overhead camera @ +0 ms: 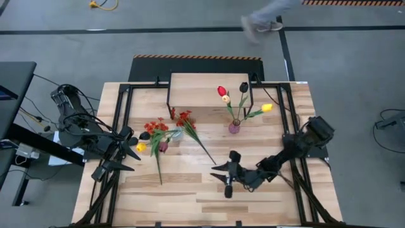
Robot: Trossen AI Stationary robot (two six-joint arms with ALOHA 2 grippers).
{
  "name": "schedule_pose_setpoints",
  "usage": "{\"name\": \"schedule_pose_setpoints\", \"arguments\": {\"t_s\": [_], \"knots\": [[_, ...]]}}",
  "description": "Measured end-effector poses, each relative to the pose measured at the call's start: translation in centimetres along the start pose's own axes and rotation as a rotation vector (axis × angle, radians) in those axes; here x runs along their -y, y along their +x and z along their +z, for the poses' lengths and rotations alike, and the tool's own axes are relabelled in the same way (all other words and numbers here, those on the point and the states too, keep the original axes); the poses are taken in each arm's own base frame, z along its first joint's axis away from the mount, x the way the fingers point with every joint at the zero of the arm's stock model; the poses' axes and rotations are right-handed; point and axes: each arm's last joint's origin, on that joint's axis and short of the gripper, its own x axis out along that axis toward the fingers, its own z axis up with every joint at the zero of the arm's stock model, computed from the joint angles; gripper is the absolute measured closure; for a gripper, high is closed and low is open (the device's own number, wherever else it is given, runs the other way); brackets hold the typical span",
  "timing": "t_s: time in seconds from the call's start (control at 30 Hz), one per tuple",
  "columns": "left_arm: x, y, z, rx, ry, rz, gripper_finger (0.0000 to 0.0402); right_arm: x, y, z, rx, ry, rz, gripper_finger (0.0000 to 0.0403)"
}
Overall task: Pick and place flowers into a vace then onto a shelf
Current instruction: Put the right red flower into the purple vase
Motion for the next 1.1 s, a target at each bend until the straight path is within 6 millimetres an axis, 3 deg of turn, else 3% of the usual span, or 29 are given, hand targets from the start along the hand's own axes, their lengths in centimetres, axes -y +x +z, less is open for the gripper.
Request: {"name": "schedule_pose_setpoints", "arguments": {"t_s": [0.27, 0.53, 0.9, 1.1], "knots": [[0.0, 0.0, -0.1, -0.014, 0.002, 0.004, 0.0237, 1.1, 4.3, -3.5, -0.038, -0.020, -0.156, 0.0300], [0.0, 0.0, -0.2, -0.016, 0.001, 0.004, 0.0237, 3.2, 6.6, -3.4, -0.047, 0.030, -0.229, 0.0294], [-0.1, 0.0, -0.2, -0.022, 0.004, 0.006, 0.0237, 4.7, 8.2, -3.2, -0.137, 0.036, -0.308, 0.0163], [-0.1, 0.0, -0.2, -0.021, 0.004, 0.006, 0.0237, 6.1, 8.3, -4.2, -0.260, 0.075, -0.356, 0.0149]]}}
